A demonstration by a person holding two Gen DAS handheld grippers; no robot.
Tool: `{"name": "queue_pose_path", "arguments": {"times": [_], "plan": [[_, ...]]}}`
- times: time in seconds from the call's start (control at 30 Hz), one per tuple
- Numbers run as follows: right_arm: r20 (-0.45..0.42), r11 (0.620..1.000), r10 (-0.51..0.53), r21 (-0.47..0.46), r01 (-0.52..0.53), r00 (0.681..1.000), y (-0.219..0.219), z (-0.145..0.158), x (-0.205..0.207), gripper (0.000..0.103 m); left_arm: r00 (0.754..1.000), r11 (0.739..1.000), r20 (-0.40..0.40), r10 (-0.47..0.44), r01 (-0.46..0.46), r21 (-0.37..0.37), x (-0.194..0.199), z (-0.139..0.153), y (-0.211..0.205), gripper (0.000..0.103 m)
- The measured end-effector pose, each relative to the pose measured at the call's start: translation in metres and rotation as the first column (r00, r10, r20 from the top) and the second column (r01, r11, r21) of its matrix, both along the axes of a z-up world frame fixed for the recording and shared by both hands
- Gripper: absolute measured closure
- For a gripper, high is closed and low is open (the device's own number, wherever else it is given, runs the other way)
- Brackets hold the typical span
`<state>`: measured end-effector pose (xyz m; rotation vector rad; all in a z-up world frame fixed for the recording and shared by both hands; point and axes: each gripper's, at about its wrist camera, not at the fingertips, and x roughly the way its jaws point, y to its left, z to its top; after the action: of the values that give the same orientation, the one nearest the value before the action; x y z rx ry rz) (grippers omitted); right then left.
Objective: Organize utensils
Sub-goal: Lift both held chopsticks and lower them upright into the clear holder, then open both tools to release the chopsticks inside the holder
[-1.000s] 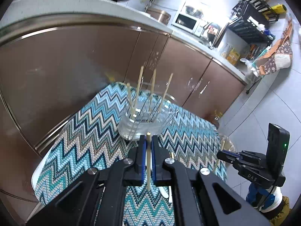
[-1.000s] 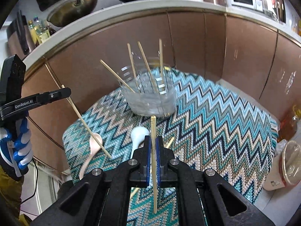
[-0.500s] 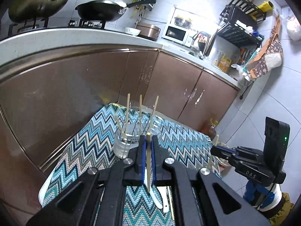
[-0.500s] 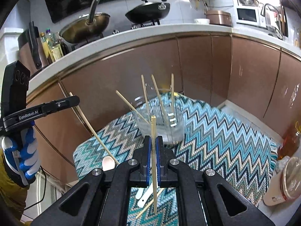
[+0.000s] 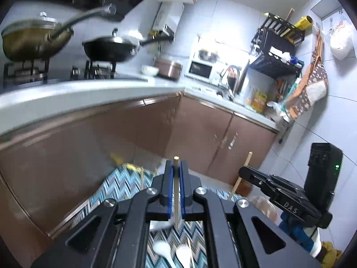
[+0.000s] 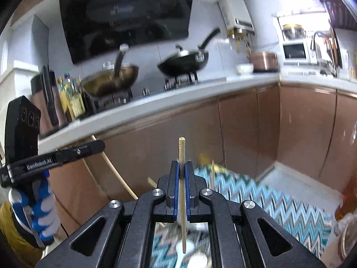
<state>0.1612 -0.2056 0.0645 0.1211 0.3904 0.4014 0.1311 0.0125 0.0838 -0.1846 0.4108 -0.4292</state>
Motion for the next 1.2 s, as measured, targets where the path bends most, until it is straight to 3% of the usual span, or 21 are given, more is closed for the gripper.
{"name": "queue_pose_path", "arguments": {"times": [0.13,0.33,0.57,0.83,0.93,1.0,1.07,1.2], "plan": [[0.087,1.0,-0.014,0.028,0.012,0.996,0.003,0.011,0.019,0.098,0.996,0.997,0.063,0.068,-0.07,0.03,0.016,0.001,-0.007,0.099],[0.163,0.998,-0.058,0.007,0.057,0.985,0.013,0.001,0.057,0.098,0.993,0.991,0.059,0.099,-0.104,0.085,0.049,-0.021,-0.021,0.099],[0.162,0.991,-0.093,-0.081,0.107,0.982,0.033,-0.046,0.093,0.098,0.992,0.988,0.006,0.125,-0.126,0.091,0.081,-0.067,-0.028,0.099],[0.067,0.982,-0.107,-0.152,0.116,0.992,0.039,-0.106,0.11,0.097,0.989,0.989,-0.084,0.121,-0.113,0.095,0.098,-0.119,-0.032,0.098],[0.053,0.979,-0.109,-0.168,0.116,0.993,0.037,-0.111,0.104,0.092,0.991,0.991,-0.086,0.106,-0.098,0.094,0.093,-0.118,-0.032,0.096],[0.054,0.978,-0.111,-0.169,0.119,0.992,0.034,-0.107,0.097,0.086,0.992,0.992,-0.083,0.094,-0.086,0.094,0.087,-0.113,-0.031,0.091],[0.066,0.979,-0.111,-0.164,0.121,0.992,0.032,-0.099,0.088,0.083,0.994,0.993,-0.075,0.073,-0.066,0.093,0.075,-0.102,-0.028,0.078],[0.094,0.981,-0.113,-0.145,0.126,0.989,0.028,-0.079,0.065,0.079,0.997,0.992,-0.045,0.06,-0.054,0.115,0.05,-0.081,-0.02,0.072]]}}
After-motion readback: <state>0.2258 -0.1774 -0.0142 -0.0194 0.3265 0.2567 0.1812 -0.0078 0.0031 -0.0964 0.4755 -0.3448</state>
